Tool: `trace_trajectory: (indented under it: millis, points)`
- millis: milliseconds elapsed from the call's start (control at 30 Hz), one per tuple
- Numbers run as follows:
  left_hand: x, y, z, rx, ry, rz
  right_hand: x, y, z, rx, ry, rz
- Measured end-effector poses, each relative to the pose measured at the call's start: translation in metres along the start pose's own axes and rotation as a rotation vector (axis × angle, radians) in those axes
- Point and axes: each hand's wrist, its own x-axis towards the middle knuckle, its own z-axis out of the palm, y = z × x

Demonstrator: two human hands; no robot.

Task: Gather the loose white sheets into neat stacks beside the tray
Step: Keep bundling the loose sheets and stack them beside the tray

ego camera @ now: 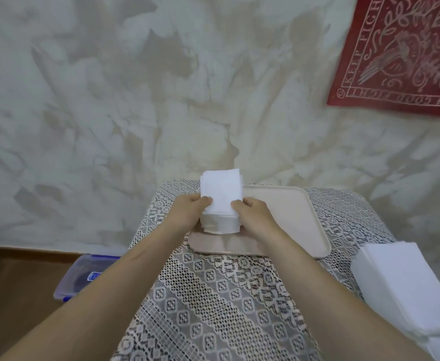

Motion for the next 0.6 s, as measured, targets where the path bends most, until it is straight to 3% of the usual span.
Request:
trace_trajectory:
  millis: [233,400,500,600]
  points:
    - [0.014,-0.013,0.000,0.099,-0.003,0.077,0.016,0.017,0.006,-0.094,-0.019,-0.033]
    - [-0.005,-0.016,-0.003,0.254,0.119,0.174,0.005,0.015,-0.003,-0.131,-0.011,-0.052]
    - [-0.037,-0.025,-0.010,0.397,0.262,0.280,-0.026,0.011,-0.014,-0.302,0.036,-0.140]
    - [-0.062,-0.035,-0.015,0.567,0.283,0.419,-0.052,0.018,-0.024,-0.564,0.010,-0.238]
